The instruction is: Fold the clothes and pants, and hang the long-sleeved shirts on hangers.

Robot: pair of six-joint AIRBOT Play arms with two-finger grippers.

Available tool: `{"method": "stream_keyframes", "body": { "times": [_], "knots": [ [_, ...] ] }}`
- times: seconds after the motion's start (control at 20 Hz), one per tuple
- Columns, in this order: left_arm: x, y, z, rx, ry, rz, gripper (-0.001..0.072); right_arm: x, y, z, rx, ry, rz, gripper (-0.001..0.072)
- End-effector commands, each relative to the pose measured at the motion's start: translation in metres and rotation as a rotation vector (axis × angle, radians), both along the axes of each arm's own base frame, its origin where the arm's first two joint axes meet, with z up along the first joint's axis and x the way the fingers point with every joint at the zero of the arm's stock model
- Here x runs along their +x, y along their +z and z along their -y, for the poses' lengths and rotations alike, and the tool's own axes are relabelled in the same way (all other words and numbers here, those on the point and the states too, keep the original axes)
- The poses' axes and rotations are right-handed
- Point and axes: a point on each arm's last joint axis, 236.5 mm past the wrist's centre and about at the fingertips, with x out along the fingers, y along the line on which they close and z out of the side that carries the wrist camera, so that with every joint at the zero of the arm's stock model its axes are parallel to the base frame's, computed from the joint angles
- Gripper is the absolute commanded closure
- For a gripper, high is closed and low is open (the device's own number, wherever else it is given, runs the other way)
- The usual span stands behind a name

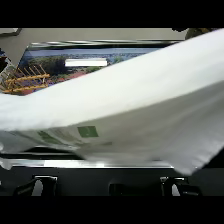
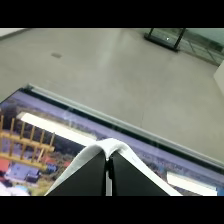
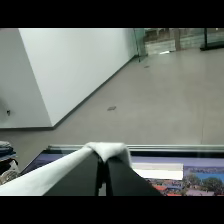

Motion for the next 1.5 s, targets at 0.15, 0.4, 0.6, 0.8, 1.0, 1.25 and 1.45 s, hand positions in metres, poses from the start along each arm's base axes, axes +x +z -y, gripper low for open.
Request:
{"method": "stream_keyframes", "body": {
  "times": [0.15,0.4,0.6,0.8,1.0,1.25,1.45],
  "knots": [
    [0.099,-0.128,-0.011,-0.099,-0.167,-0.465,0.0691,0.129,-0.148,0.04,0.013,-0.091,-0.635,0.068],
    [0.247,-0.289,-0.01,-0.158,-0.332,-0.787,0.0691,0.251,-0.344,0.06,0.06,-0.088,-1.115,0.0679],
    [0.34,-0.415,0.014,-0.18,-0.363,-0.874,0.0691,0.316,-0.452,0.074,0.085,-0.119,-1.213,0.0679],
    [0.389,-0.468,0.031,-0.139,-0.401,-0.882,0.0691,0.361,-0.499,0.088,0.063,-0.155,-1.144,0.0679],
    [0.389,-0.471,0.032,-0.132,-0.418,-0.904,0.069,0.366,-0.506,0.09,0.046,-0.155,-1.136,0.0679],
    [0.333,-0.491,0.043,-0.18,-0.506,-1.145,0.069,0.329,-0.525,0.086,-0.014,-0.112,-1.3,0.0679],
    [0.306,-0.498,0.051,-0.197,-0.553,-1.255,0.069,0.302,-0.537,0.081,-0.037,-0.072,-1.42,0.0679]
  ]
}}
